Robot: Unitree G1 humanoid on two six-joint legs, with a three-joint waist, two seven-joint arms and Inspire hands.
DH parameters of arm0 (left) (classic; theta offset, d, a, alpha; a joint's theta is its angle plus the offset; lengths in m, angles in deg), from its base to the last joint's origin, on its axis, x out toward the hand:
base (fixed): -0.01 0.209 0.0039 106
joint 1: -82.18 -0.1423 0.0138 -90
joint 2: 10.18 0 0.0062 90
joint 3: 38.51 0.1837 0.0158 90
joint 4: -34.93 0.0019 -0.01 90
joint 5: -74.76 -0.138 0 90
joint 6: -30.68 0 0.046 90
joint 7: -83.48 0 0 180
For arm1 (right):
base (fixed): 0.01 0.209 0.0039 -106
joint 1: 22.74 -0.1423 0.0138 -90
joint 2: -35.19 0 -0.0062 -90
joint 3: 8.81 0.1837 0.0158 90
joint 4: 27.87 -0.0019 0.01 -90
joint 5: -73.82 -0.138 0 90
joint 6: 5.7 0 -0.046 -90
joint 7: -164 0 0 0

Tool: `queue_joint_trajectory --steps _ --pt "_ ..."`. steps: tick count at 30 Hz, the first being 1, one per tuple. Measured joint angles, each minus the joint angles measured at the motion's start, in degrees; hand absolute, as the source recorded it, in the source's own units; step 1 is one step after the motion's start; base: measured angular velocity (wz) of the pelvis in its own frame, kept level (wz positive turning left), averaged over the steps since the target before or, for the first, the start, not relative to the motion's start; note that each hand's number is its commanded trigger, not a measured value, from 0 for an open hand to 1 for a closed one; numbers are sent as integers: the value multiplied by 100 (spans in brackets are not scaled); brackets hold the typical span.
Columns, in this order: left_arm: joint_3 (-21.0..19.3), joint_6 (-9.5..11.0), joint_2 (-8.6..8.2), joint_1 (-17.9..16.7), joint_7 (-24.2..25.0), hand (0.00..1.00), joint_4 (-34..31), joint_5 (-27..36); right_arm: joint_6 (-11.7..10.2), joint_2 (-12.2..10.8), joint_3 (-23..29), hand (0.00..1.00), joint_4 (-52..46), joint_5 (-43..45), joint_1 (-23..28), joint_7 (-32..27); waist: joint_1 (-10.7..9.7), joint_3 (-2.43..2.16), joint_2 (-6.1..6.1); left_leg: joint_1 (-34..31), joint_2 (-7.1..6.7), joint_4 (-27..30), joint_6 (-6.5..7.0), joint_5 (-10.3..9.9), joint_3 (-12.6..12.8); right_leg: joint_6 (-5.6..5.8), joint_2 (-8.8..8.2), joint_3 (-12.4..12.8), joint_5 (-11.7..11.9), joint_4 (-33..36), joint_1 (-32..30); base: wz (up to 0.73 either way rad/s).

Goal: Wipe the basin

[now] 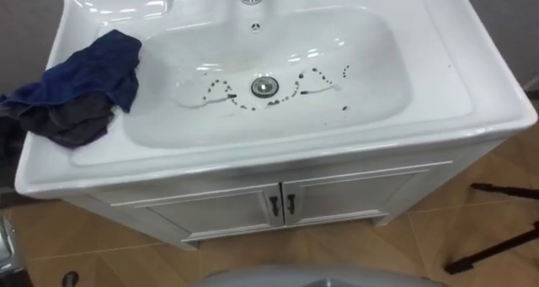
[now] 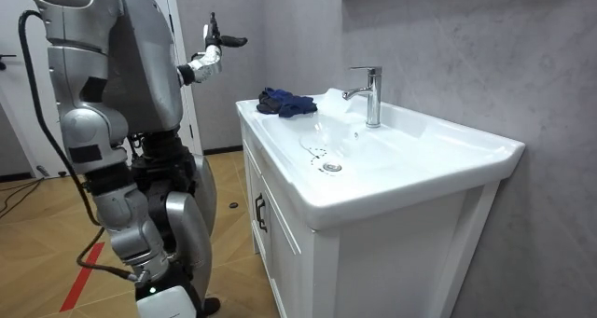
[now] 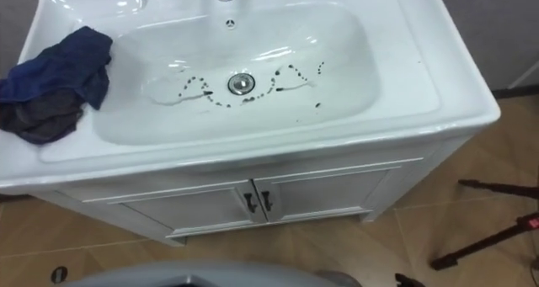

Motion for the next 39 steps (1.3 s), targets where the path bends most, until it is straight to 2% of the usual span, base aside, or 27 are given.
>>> queue_joint_trajectory --steps 1,4,11,17,21,22,24,30,32,39 --pt "77 0 31 49 7 0 -48 -17 0 1 10 0 30 2 7 23 -94 18 -24 -6 -5 -4 0 0 24 7 -3 -10 -4 6 -4 0" --pt "301 -1 61 61 84 0 -77 -23 14 4 10 0 34 62 31 54 -240 7 -19 6 1 -4 0 0 118 8 5 40 -5 17 -14 -7" --pt "1072 -51 57 60 259 0 16 -81 244 -33 -8 0 195 297 61 129 -532 -2 -94 91 6 -8 0 0 155 6 42 242 -1 37 -12 -13" --pt "1548 -100 40 69 545 0 871 -294 302 -68 -70 0 195 469 65 196 -539 7 -160 137 13 -33 0 0 165 7 108 538 13 129 -101 -24" --pt "1743 -268 -80 67 730 0 1082 -287 387 -111 -74 0 196 461 49 215 -562 -26 -180 154 19 -86 0 -1 165 19 121 556 23 108 -109 1" --pt "1788 -306 -90 67 734 0 1095 -288 401 -120 -96 0 192 461 78 214 -577 -16 -200 156 21 -93 0 0 165 21 123 556 36 102 -111 0" --pt "1814 -317 -94 68 731 0 1191 -295 437 -120 -130 0 177 461 66 209 -564 -26 -215 160 24 -91 0 0 156 21 126 551 65 98 -96 -6" --pt "2055 -353 -103 82 730 0 1767 -293 487 -123 -127 0 187 603 -58 363 -721 -4 -156 163 21 -91 0 0 155 25 121 551 103 100 -97 -1" --pt "2154 -368 -110 89 780 0 2017 -294 519 -123 -126 0 193 671 -138 385 -740 -2 -133 145 21 -93 0 0 153 25 124 561 103 103 -121 0" --pt "2180 -405 -171 88 998 0 2275 -289 629 -126 -124 0 191 675 -188 387 -746 1 -131 124 29 -95 2 -2 144 21 135 559 101 195 -197 0"
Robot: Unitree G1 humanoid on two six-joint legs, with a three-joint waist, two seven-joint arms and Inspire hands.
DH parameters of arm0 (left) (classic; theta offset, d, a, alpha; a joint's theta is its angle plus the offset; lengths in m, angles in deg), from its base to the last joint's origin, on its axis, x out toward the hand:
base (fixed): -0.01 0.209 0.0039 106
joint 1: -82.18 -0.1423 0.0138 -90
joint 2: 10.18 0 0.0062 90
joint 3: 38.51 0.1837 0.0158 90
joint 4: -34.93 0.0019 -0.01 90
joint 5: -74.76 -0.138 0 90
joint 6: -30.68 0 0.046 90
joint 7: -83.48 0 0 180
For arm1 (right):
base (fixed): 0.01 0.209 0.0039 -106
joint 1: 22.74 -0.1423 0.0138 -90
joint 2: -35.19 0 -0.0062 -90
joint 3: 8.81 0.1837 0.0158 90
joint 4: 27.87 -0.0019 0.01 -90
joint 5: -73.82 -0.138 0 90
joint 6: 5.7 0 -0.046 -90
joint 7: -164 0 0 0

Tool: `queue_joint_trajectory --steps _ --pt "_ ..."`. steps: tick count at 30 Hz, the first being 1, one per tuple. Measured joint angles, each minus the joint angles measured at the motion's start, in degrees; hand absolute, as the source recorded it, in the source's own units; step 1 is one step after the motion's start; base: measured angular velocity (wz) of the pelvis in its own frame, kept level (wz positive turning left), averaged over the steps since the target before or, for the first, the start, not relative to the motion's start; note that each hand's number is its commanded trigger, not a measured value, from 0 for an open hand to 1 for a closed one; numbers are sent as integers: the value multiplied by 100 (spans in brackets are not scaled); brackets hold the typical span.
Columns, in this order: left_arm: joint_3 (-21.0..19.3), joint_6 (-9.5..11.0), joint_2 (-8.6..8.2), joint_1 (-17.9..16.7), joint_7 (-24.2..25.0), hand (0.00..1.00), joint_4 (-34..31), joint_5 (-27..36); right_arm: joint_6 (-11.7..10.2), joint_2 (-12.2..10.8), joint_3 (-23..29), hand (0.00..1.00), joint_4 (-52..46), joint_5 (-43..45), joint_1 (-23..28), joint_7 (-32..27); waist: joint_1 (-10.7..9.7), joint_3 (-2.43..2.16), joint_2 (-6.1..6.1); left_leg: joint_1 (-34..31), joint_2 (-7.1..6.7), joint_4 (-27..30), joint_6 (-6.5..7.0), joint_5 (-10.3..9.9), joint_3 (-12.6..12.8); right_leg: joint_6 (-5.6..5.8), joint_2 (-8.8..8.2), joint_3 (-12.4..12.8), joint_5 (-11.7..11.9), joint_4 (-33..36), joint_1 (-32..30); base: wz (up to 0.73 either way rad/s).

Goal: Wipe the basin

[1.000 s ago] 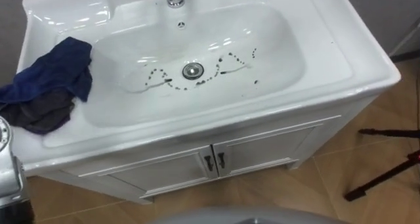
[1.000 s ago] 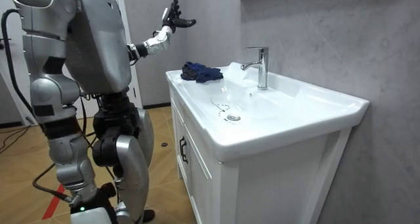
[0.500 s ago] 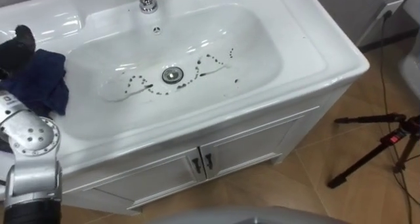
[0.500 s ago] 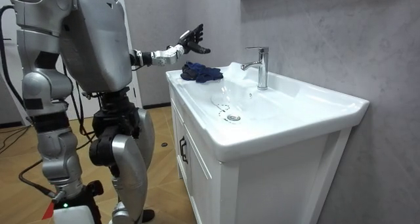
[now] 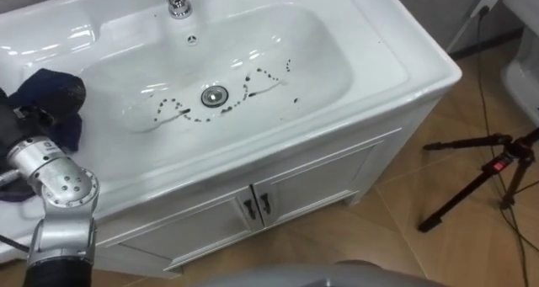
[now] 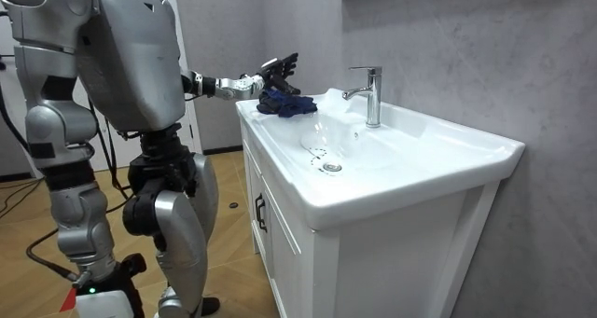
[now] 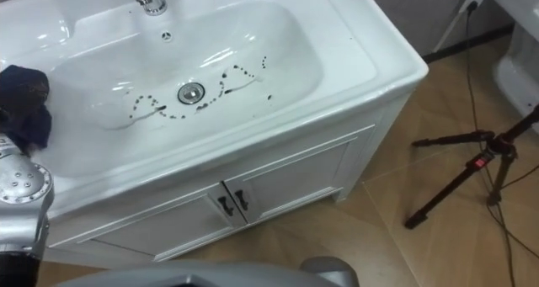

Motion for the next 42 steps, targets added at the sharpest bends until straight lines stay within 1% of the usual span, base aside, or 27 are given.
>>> queue_joint_trajectory --steps 2,4,8,12,16,19,23,27,30,31,32,35,40,42 --pt "0 -74 -51 0 23 0 7 0 2 0 0 0 0 9 -62 -1 -8 -4 1 0 9 -19 16 -9 -8 -3 14 -1 1 2 1 0" --pt "-2 -80 -105 0 69 0 7 0 0 -8 1 0 -5 8 -87 -3 4 -10 0 8 22 -34 31 -18 -8 -14 31 -3 8 2 1 0" --pt "-1 -85 -170 0 130 0 7 -3 -5 -22 2 0 -12 -5 -90 -19 26 -42 -2 2 53 -29 28 -17 -7 -43 66 0 25 5 5 0" --pt "-1 -91 -177 1 140 0 7 -7 -6 -24 -8 0 -7 1 -118 -32 41 -47 -1 7 53 -3 27 -16 -4 -45 66 9 25 -1 2 0" --pt "0 -197 -177 0 140 0 7 -7 -1 -26 -31 0 0 -3 -117 -67 40 -66 -38 8 49 9 27 -16 -3 -45 61 11 25 -1 3 0" --pt "11 -230 -178 0 138 0 6 -7 39 -26 -32 0 3 -7 -129 -95 37 -67 -54 10 49 9 27 -16 -5 -45 61 10 25 -8 3 0" --pt "18 -445 -200 0 138 0 5 -10 199 -29 -35 0 2 -4 -131 -101 35 -67 -47 0 49 4 27 -16 -9 -45 60 8 25 -3 4 0" --pt "18 -553 -208 -13 131 0 5 -11 277 -29 -35 0 4 -6 -129 -63 52 -66 -41 -1 49 -19 27 -17 -7 -45 61 10 25 13 -8 0" --pt "22 -630 -266 -48 114 0 6 -39 352 -26 -42 0 5 -19 -130 -63 65 -69 -36 0 48 -25 27 -17 5 -45 61 13 25 54 -9 0" --pt "24 -688 -288 -56 114 0 8 -153 373 -20 -48 0 5 -20 -129 -64 68 -69 -36 -1 48 -25 27 -17 7 -45 61 13 25 56 -5 0" --pt "33 -734 -303 -63 114 0 8 -241 373 -16 -48 0 5 -20 -130 -65 71 -69 -36 -1 48 -24 27 -17 8 -45 61 13 25 56 -4 0" --pt "61 -838 -335 -64 114 0 8 -249 373 -15 -49 0 4 -20 -133 -65 72 -79 -22 0 47 -23 27 -17 10 -45 60 14 25 55 -3 0" --pt "73 -922 -354 -71 101 0 32 -262 374 -15 -45 0 1 -17 -121 -77 71 -92 0 5 47 -25 27 -17 11 -46 62 26 24 63 -27 -1" --pt "58 -925 -352 -74 68 0 210 -470 374 -15 -44 0 -12 -13 -121 -86 93 -99 10 -1 43 -24 27 -17 6 -52 59 33 16 105 -61 -6"
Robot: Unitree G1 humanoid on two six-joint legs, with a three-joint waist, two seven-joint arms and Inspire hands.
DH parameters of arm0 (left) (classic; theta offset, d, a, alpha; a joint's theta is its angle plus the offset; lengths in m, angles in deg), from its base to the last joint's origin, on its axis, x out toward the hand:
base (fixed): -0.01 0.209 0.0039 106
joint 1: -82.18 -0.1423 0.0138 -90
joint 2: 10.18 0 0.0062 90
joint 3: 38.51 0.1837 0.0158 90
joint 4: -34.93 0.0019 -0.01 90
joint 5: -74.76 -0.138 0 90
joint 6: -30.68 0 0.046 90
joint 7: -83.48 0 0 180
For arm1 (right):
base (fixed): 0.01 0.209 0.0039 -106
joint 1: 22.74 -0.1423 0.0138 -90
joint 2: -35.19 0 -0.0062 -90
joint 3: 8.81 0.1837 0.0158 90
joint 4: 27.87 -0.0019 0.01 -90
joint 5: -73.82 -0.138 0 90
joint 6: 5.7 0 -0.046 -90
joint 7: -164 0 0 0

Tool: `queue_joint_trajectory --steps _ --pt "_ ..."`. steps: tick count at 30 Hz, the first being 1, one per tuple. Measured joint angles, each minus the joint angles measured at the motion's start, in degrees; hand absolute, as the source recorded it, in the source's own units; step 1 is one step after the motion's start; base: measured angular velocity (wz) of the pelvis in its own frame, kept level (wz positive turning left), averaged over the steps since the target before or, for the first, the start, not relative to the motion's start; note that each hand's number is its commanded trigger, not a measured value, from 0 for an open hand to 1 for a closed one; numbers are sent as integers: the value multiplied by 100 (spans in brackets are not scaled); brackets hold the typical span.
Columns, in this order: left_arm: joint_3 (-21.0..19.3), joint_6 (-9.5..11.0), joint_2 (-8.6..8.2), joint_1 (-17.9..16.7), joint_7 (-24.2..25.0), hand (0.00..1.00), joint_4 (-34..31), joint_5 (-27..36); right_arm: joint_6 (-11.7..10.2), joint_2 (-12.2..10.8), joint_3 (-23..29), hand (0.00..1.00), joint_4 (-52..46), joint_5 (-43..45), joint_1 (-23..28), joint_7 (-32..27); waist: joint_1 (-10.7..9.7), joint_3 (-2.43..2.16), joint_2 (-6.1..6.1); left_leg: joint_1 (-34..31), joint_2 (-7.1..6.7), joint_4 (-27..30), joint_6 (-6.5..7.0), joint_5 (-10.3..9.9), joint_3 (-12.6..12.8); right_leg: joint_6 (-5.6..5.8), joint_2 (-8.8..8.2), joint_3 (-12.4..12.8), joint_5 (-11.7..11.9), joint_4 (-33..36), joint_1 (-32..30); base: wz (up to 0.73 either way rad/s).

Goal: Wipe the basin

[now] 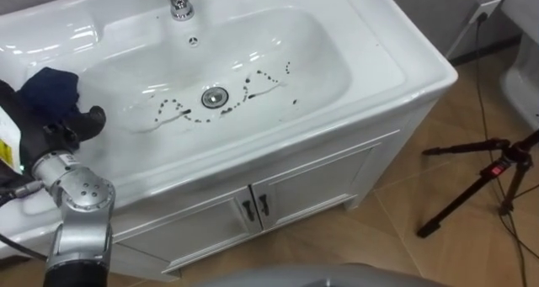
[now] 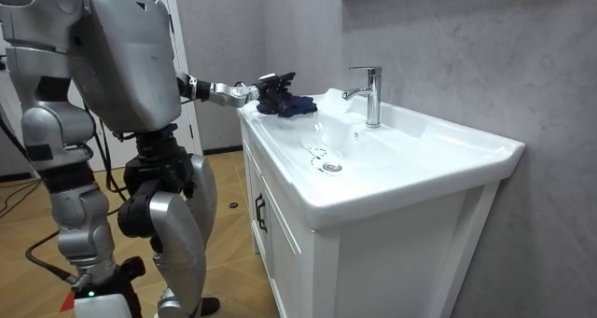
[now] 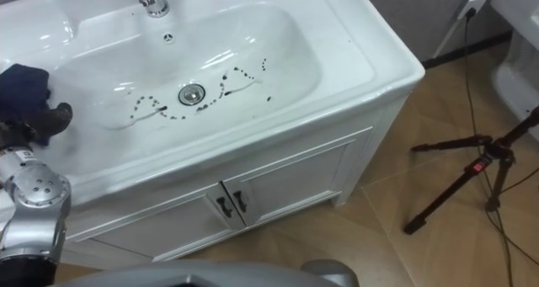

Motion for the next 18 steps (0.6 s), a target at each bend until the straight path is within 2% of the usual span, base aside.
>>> queue_joint_trajectory --steps 18 --pt "-66 -27 0 -7 -370 0 405 -145 -6 1 2 0 -80 0 71 -210 27 0 7 5 1 20 0 0 -9 -13 -4 -13 -7 10 -20 0"
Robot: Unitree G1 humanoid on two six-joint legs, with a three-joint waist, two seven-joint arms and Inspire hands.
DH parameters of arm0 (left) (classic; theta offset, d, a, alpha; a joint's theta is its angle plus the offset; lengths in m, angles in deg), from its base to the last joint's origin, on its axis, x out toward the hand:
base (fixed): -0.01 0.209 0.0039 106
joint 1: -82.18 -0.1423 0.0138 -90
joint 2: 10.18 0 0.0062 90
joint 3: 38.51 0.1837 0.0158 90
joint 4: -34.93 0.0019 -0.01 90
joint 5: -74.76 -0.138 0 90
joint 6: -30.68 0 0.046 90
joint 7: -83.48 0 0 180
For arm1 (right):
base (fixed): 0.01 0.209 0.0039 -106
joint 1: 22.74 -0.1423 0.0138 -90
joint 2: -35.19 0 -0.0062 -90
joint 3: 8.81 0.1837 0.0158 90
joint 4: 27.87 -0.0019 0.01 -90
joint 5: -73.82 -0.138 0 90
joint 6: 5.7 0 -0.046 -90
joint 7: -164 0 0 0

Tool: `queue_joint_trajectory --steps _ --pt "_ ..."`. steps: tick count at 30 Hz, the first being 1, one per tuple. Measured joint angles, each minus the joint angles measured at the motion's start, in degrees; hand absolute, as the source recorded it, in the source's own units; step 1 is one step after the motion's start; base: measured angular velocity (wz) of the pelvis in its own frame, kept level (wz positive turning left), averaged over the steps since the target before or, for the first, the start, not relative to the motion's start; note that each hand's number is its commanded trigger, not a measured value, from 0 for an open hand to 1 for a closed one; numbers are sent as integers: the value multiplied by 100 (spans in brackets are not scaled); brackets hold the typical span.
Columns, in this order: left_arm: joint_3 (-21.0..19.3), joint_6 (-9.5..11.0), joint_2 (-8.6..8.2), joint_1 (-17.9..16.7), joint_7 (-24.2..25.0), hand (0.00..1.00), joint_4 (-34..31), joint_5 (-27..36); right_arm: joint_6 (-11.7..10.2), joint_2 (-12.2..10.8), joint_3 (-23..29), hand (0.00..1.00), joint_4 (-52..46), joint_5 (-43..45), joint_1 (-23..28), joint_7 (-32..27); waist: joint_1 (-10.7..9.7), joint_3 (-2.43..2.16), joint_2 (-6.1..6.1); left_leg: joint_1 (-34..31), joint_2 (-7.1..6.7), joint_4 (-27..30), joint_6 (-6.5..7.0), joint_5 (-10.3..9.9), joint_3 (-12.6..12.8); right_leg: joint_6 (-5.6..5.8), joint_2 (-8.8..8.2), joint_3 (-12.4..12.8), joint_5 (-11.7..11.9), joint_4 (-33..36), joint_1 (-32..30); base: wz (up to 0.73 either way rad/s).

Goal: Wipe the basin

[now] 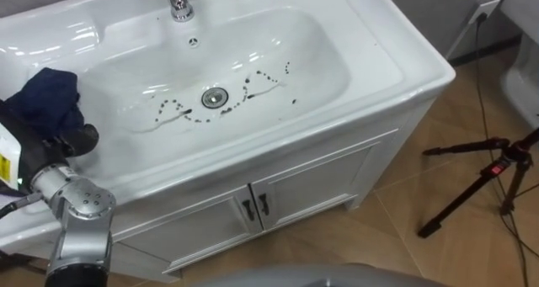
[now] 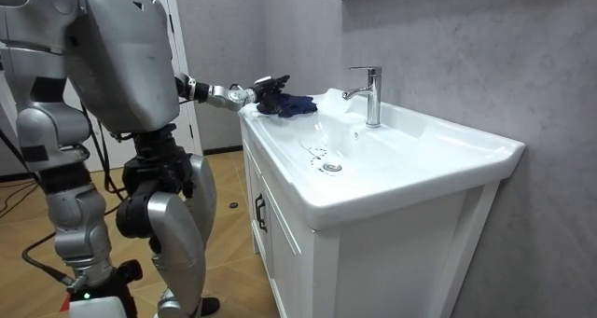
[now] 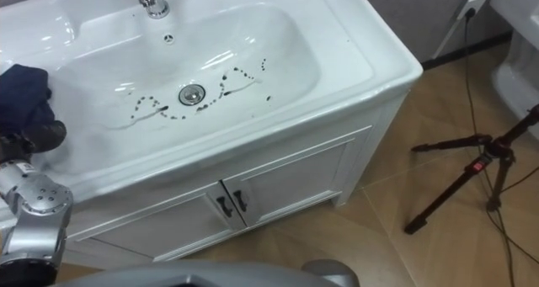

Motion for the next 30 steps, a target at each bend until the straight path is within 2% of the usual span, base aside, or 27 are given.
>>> queue_joint_trajectory --steps 7,11,28,30 --pt "-61 22 0 -63 -4 0 91 -2 -1 -7 2 0 17 3 28 -12 132 -1 -17 25 0 -4 0 0 2 0 3 0 0 -2 2 0" --pt "-225 24 0 -121 23 0 205 -2 0 -6 1 0 23 5 13 -18 139 3 -24 23 -1 7 0 0 3 0 1 0 0 -15 3 0" --pt "-222 27 0 -148 30 0 265 -15 -7 -3 2 0 -140 22 -7 -94 138 -3 5 7 0 -27 -1 0 -3 -3 4 -14 -2 9 0 0" --pt "-222 27 0 -147 31 17 264 -33 -16 -3 2 0 -154 20 -16 -90 134 -3 4 6 0 -27 -1 0 -5 -3 3 -23 -2 7 1 0"
